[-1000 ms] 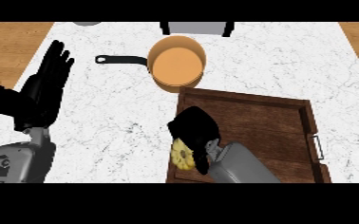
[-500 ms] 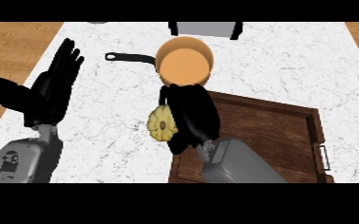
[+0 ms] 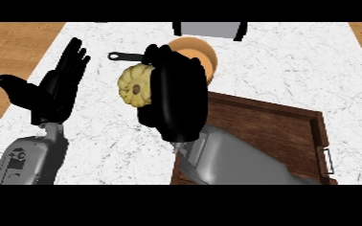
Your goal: Pick the squash from the tray and place it in the pot
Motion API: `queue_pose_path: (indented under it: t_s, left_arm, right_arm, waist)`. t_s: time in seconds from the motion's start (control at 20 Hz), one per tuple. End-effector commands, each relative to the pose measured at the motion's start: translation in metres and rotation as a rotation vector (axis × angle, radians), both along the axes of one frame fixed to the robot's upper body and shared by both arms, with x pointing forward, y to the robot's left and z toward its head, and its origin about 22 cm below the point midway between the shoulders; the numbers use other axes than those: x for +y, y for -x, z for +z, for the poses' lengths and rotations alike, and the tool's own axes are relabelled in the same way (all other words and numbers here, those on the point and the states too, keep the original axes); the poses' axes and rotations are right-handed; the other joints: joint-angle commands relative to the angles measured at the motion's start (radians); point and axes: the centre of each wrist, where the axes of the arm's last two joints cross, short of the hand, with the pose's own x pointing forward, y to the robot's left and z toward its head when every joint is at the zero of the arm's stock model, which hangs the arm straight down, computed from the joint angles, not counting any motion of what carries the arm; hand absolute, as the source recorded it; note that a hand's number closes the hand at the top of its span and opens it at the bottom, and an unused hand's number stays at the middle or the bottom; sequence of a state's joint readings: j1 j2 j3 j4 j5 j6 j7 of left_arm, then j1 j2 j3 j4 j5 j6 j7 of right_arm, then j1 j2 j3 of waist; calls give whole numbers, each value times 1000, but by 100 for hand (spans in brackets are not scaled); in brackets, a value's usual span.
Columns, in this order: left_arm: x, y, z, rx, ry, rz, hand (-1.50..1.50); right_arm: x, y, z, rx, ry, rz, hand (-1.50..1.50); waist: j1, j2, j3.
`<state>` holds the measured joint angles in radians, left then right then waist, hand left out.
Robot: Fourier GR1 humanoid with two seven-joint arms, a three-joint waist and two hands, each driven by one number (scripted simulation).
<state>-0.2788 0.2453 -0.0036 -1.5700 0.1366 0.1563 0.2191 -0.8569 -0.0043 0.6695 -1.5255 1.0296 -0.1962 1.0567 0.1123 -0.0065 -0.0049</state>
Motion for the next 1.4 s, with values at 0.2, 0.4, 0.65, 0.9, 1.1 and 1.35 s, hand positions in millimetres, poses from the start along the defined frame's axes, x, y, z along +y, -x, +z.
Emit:
queue_pose_path:
  t_s: [0.2,0.4,0.65,0.9,1.1,1.35]
  left_arm:
    - [-4,-7,3,-6,6,11,0]
    - [-6,-5,-4,-11,2,22,0]
    - [1,-7,9,-22,-4,27,0]
    - [11,-4,6,-19,-7,59,0]
    - [13,1,2,-13,-10,55,0]
    - [-2,3,-3,-22,-6,40,0]
  right_arm:
    - [30,-15,35,-20,-182,-177,150]
    - [37,-26,44,-25,-198,-206,150]
    - [29,-63,26,-4,-206,-278,150]
    - [25,-89,-2,-67,2,-359,150]
    - [23,-106,-11,-66,112,-460,150]
    - [0,-134,-36,-22,116,-474,150]
  waist:
    - [-7,14,1]
    - [-20,13,1]
    - [-22,20,2]
    - [-48,14,1]
    - [-43,15,2]
    - [-40,25,3]
